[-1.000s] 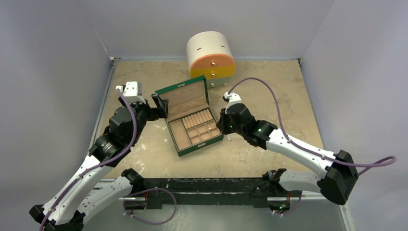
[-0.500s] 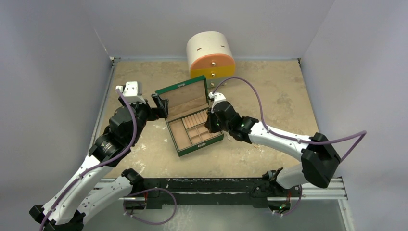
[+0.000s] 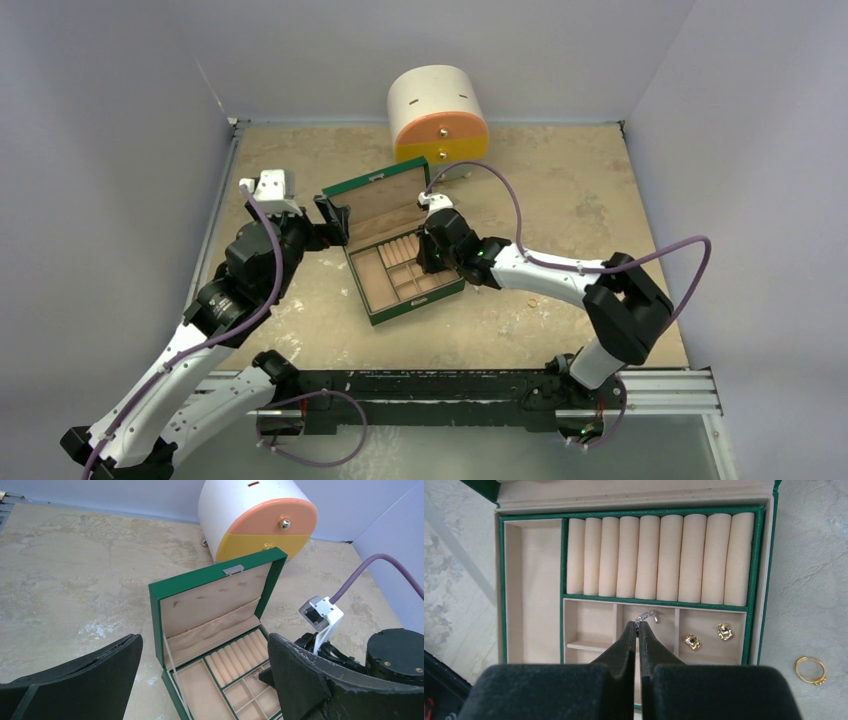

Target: Organize the mixed jewelry

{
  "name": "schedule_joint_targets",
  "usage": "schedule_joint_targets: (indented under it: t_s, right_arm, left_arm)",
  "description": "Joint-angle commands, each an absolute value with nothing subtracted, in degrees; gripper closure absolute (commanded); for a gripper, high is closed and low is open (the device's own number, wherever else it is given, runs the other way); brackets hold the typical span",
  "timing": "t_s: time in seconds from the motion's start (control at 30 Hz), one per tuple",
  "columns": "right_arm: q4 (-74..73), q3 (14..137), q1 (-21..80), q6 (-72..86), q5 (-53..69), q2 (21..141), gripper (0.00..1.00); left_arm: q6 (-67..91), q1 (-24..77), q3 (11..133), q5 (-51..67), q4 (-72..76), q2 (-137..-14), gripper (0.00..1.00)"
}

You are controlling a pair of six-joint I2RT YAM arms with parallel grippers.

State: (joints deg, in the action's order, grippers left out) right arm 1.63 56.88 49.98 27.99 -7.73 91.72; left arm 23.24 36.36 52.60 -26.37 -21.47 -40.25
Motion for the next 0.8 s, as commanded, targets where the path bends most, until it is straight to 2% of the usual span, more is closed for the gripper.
schedule_joint_targets:
  t_s: [0.0,0.1,0.23,0.3,0.77]
  right_arm:
    - [5.1,58.3,50.3,27.6,-7.2,92.1,1.0]
    - [5.6,57.2,50.3,27.8,-7.2,92.3,1.0]
    - [5.9,56.1,50.3,28.4,-7.8,91.8,0.85]
    - [5.8,55.5,50.2,28.4,-8.1,91.2,0.83]
    - [2.3,50.2,50.2,30.0,-13.2,81.4,0.8]
  left_arm:
    - [23.5,35.9,53.0,-26.5,-19.0,-39.6,0.04]
    - [23.5,35.8,53.0,-26.5,-19.0,-39.6,0.04]
    - [23.5,35.8,52.9,-26.6,-19.0,-39.6,0.04]
    - [23.5,35.8,53.0,-26.6,-19.0,-39.7,0.04]
    - [23.5,35.9,52.9,-27.0,-19.1,-40.2,0.04]
